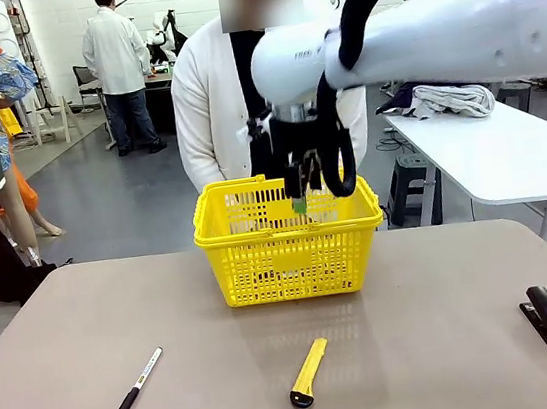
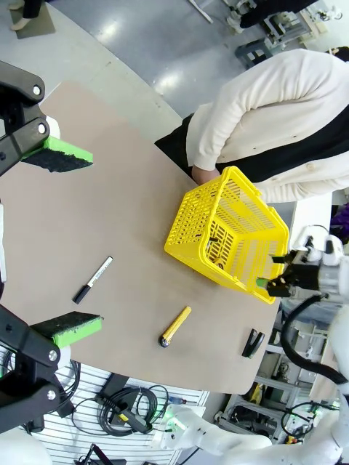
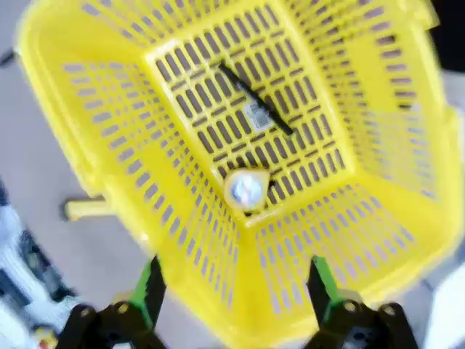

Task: Place the items the person wants into the basket.
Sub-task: Pick up the item the person points to and place it in the Market Basket.

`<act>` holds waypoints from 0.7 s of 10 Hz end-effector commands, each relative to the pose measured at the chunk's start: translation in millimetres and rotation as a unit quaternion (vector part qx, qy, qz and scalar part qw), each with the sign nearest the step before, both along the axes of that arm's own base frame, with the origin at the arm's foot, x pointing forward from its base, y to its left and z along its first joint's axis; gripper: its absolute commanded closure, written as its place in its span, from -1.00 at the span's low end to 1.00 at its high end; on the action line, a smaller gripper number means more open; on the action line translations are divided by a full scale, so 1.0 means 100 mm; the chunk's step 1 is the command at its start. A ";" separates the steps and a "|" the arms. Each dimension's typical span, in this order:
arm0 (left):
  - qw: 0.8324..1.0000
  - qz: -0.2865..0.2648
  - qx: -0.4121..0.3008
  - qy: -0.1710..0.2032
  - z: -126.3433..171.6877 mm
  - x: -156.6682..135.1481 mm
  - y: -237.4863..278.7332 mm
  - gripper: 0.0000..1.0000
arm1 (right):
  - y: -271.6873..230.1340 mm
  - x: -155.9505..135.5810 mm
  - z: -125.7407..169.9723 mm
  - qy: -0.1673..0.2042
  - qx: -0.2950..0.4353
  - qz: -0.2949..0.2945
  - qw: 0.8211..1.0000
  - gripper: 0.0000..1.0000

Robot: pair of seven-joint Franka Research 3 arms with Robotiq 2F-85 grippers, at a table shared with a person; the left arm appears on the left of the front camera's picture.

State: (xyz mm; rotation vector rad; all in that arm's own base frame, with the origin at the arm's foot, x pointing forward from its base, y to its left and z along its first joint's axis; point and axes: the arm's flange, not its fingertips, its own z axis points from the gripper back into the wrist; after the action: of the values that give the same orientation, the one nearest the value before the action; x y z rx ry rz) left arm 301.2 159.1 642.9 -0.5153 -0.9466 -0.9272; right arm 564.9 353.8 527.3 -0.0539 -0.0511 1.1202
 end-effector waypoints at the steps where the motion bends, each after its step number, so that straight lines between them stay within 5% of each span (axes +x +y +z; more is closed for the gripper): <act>1: 1.000 -0.005 -0.001 0.001 0.02 0.00 0.01 -1.00 | -0.59 -0.69 0.51 -0.026 0.000 -0.042 0.999 -1.00; 5: 1.000 -0.005 -0.001 0.001 0.02 0.00 0.01 -1.00 | -1.96 -1.85 0.37 -0.027 0.061 -0.152 0.986 -1.00; 7: 1.000 -0.005 -0.001 0.001 0.02 0.00 0.01 -1.00 | -2.30 -2.04 0.12 -0.014 0.089 -0.190 0.978 -1.00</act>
State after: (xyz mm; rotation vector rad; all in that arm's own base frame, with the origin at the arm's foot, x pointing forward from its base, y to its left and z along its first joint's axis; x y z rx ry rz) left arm 300.9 159.8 643.0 -0.5159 -0.9481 -0.9262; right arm 368.8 126.1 559.8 0.0472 -0.1108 0.7357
